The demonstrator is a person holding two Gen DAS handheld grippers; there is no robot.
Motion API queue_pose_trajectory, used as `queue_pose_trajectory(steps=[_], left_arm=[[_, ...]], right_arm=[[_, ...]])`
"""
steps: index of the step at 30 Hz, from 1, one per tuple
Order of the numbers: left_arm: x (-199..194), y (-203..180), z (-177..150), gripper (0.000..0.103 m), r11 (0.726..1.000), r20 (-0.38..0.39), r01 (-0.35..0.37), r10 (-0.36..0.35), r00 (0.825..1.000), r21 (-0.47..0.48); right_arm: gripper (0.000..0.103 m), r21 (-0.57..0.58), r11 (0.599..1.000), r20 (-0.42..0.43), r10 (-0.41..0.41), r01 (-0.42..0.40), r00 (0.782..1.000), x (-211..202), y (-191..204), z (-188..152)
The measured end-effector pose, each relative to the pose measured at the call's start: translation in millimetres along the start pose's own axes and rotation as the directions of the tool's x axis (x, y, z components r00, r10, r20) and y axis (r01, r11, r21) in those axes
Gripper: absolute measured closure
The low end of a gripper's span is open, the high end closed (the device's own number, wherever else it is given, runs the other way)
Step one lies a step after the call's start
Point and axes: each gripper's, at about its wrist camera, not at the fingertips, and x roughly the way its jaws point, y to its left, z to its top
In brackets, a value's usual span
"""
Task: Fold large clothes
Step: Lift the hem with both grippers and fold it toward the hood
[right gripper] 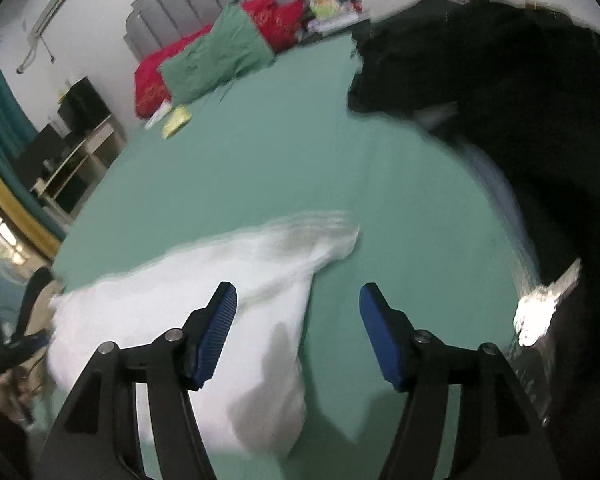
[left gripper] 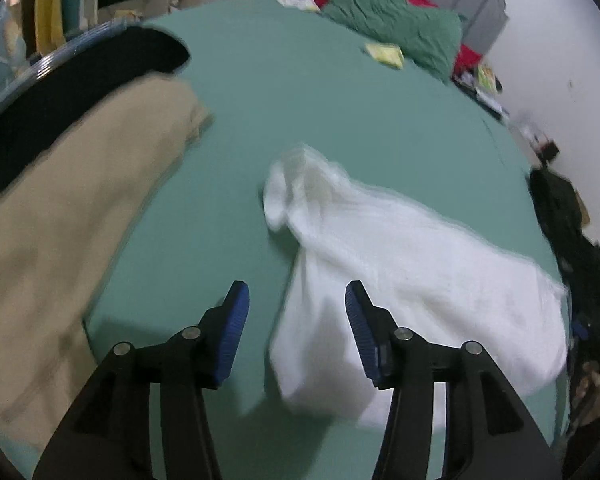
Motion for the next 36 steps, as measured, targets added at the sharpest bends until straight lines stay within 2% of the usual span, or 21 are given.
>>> queue_pose_trajectory(steps=[3, 5, 6, 7, 8, 9, 12, 15, 21, 24, 27, 29, 32, 33, 36], left_arm=[[11, -5, -28, 0.05, 0.999, -0.08, 0.002, 0.002, 0.997, 0.048], [6, -10, -35, 0.05, 0.996, -0.046, -0.011, 0.015, 0.999, 0.089], [6, -12, -37, 0.056, 0.995, -0.055, -0.002, 0.007, 0.998, 0.098], [6, -15, -38, 0.069, 0.995, -0.064, 0.018, -0.012, 0.998, 0.098], [6, -16, -40, 0.095, 0.994, -0.074, 0.034, -0.026, 0.997, 0.1], [3, -17, -42, 0.095, 0.994, -0.073, 0.032, -0.025, 0.997, 0.107], [-12, -20, -49, 0.096, 0.993, -0.051, 0.023, -0.017, 0.999, 0.12], [-34, -20, -58, 0.096, 0.992, -0.027, 0.011, -0.008, 1.0, 0.122], [-78, -12, -93, 0.096, 0.994, -0.036, 0.008, -0.004, 0.999, 0.112], [-92, -2, -117, 0.096, 0.995, -0.071, 0.011, -0.004, 0.997, 0.098], [-89, 4, -139, 0.095, 0.996, -0.132, 0.011, 0.001, 0.991, 0.084], [-86, 6, -144, 0.093, 0.998, -0.162, 0.006, 0.003, 0.987, 0.057], [-98, 0, -137, 0.083, 0.998, -0.11, -0.016, 0.023, 0.994, 0.065], [-105, -6, -133, 0.075, 0.996, -0.074, -0.022, 0.028, 0.997, 0.082], [-120, -29, -120, 0.065, 0.992, 0.008, -0.006, 0.005, 1.0, 0.127]], right_arm=[[0.039, 0.029, 0.997, -0.09, 0.067, -0.065, 0.994, 8, 7, -39], [0.039, 0.033, 0.995, -0.108, 0.101, -0.098, 0.989, 14, 12, -56], [0.044, 0.02, 0.995, -0.094, 0.095, -0.094, 0.991, 14, 15, -58], [0.055, 0.014, 0.995, -0.108, 0.096, -0.095, 0.99, 14, 17, -59], [0.079, 0.034, 0.994, -0.131, 0.106, -0.102, 0.986, 13, 15, -62], [0.088, 0.053, 0.992, -0.139, 0.122, -0.116, 0.983, 13, 13, -65], [0.091, 0.021, 0.995, -0.149, 0.095, -0.093, 0.984, 5, 20, -73], [0.091, -0.032, 0.998, -0.144, 0.052, -0.057, 0.988, -13, 31, -77], [0.091, -0.035, 0.998, -0.144, 0.054, -0.06, 0.988, -50, 33, -92], [0.091, -0.052, 0.998, -0.16, 0.033, -0.042, 0.987, -65, 35, -101], [0.09, -0.057, 0.998, -0.217, -0.007, -0.006, 0.976, -69, 34, -114], [0.08, -0.057, 0.998, -0.225, -0.045, 0.033, 0.973, -72, 33, -116], [0.062, -0.067, 0.991, -0.179, -0.13, 0.12, 0.975, -81, 36, -111], [0.058, -0.072, 0.989, -0.13, -0.135, 0.126, 0.982, -89, 41, -108], [0.049, -0.125, 0.989, -0.069, -0.091, 0.082, 0.993, -94, 64, -101]])
